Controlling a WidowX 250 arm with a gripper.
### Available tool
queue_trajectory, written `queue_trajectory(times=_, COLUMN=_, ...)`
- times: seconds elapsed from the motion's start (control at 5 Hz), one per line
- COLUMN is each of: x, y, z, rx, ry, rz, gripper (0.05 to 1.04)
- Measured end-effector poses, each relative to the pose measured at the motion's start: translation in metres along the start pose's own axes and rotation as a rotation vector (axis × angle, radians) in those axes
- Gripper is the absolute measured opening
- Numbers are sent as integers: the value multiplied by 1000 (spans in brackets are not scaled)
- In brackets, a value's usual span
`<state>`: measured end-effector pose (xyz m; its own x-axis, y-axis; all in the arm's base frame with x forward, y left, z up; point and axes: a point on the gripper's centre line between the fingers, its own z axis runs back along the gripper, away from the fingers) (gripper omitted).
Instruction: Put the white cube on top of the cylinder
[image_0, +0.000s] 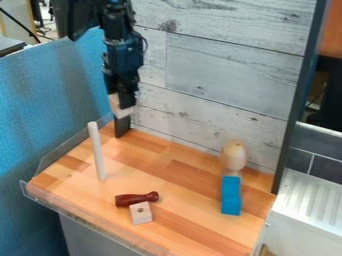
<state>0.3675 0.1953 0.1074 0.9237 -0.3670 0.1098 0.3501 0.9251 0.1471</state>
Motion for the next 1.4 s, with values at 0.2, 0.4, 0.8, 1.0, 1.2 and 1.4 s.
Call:
queue_trajectory(times=0.2, x=-8, y=13, z=22, rx=-3, ry=30, rz=30, gripper=562)
queue_trajectory(times=0.4, x=-23, y=26, z=23, rx=-35, ry=36, rz=71, gripper=562)
queue_trajectory(times=0.8, x=-40, y=32, z=16, rx=-59, ry=34, rz=46, gripper=562)
queue_trajectory(times=1.0, x=-47, y=23, z=3, rx=-88, ry=54, rz=36, gripper=562)
queue_trajectory(times=1.2, x=-49, y=20, z=-2, rx=-96, ry=61, rz=33, gripper=562)
queue_trajectory(times=1.4, x=-49, y=20, z=-2, rx=-93, ry=66, rz=38, gripper=562)
